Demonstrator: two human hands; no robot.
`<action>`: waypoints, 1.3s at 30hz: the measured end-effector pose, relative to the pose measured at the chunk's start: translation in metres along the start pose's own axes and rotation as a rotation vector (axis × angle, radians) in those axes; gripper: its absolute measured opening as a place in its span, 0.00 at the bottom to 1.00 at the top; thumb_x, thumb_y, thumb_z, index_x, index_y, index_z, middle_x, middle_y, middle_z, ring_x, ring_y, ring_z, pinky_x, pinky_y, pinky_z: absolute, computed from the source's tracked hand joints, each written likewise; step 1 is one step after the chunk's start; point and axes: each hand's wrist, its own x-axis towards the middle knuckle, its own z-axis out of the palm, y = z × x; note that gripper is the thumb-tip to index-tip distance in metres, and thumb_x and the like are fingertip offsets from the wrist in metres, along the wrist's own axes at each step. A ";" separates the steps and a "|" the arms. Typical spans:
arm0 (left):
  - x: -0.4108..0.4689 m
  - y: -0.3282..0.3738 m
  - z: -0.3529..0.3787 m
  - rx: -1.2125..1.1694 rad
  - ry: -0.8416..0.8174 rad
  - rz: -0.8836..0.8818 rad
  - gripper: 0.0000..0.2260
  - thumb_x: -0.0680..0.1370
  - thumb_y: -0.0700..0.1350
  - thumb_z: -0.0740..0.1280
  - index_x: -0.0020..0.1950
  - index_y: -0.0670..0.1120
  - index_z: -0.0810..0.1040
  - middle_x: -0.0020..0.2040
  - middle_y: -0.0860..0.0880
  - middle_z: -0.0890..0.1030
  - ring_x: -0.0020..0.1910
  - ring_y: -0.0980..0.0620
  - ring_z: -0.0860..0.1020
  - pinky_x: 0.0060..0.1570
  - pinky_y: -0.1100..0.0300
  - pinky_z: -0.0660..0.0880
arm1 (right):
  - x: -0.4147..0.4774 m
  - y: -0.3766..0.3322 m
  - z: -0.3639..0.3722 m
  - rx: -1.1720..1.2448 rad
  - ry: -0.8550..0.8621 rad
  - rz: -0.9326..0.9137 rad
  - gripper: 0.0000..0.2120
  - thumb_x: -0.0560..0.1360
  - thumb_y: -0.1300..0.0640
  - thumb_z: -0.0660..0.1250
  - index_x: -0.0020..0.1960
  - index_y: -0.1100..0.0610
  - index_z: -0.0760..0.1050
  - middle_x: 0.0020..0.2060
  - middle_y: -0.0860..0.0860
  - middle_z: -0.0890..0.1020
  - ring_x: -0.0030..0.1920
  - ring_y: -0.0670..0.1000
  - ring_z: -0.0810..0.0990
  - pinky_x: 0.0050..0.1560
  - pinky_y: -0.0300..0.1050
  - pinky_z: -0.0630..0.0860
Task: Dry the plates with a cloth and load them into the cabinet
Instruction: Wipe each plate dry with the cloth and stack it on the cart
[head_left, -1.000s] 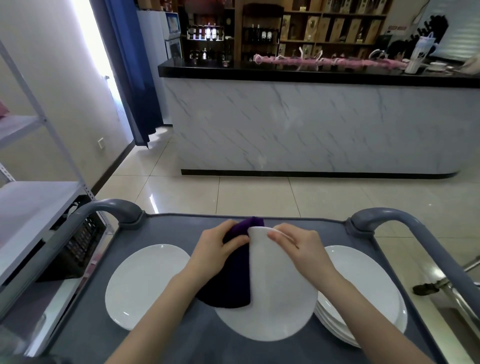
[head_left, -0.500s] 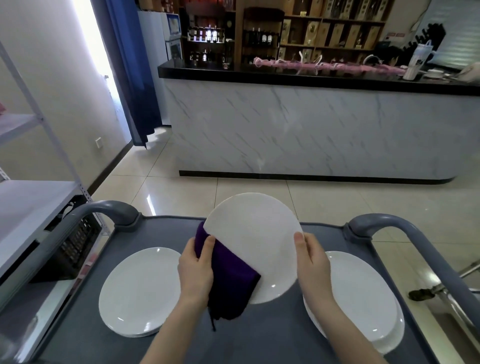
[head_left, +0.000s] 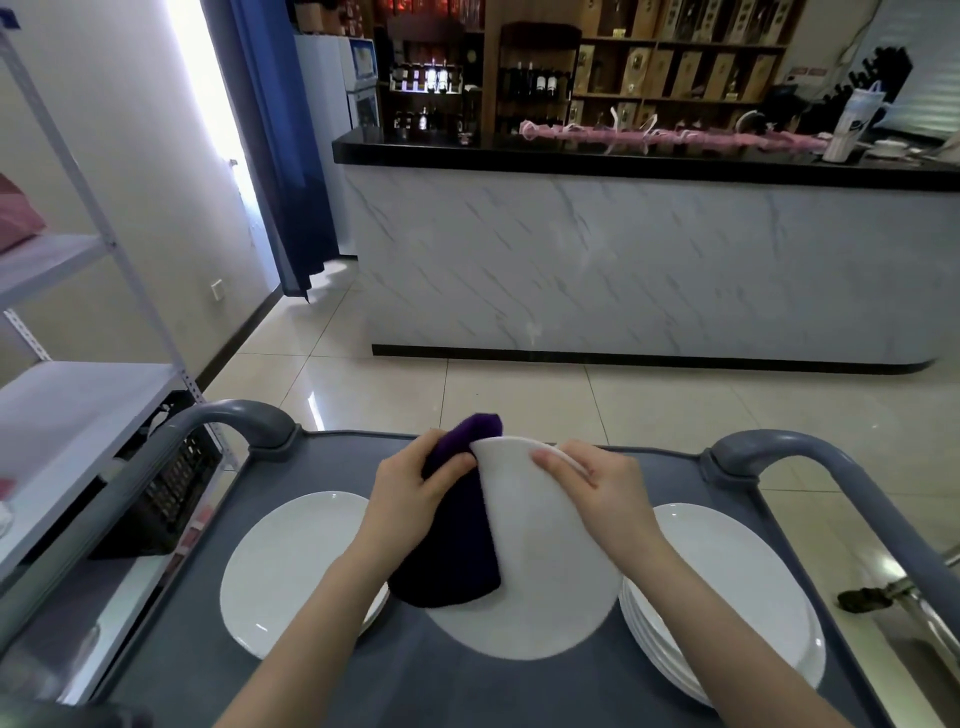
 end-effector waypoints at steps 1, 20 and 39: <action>-0.002 -0.002 0.002 -0.052 0.076 -0.059 0.03 0.79 0.50 0.67 0.46 0.54 0.79 0.39 0.58 0.81 0.40 0.59 0.78 0.41 0.66 0.73 | -0.004 0.000 0.002 0.039 0.070 0.043 0.22 0.78 0.47 0.68 0.28 0.49 0.65 0.24 0.47 0.66 0.28 0.44 0.63 0.30 0.37 0.60; -0.001 -0.005 0.011 0.065 -0.164 0.023 0.03 0.79 0.51 0.68 0.50 0.60 0.76 0.42 0.63 0.81 0.43 0.64 0.78 0.40 0.73 0.71 | 0.000 0.009 -0.019 -0.086 -0.139 0.031 0.18 0.78 0.44 0.66 0.32 0.47 0.69 0.27 0.45 0.72 0.30 0.42 0.69 0.33 0.35 0.64; -0.024 -0.018 0.027 -0.315 0.316 -0.333 0.04 0.80 0.52 0.67 0.47 0.54 0.79 0.42 0.55 0.83 0.45 0.54 0.81 0.43 0.56 0.77 | -0.023 0.017 -0.006 0.231 0.188 0.300 0.11 0.79 0.44 0.65 0.42 0.48 0.74 0.33 0.44 0.79 0.34 0.43 0.76 0.38 0.39 0.72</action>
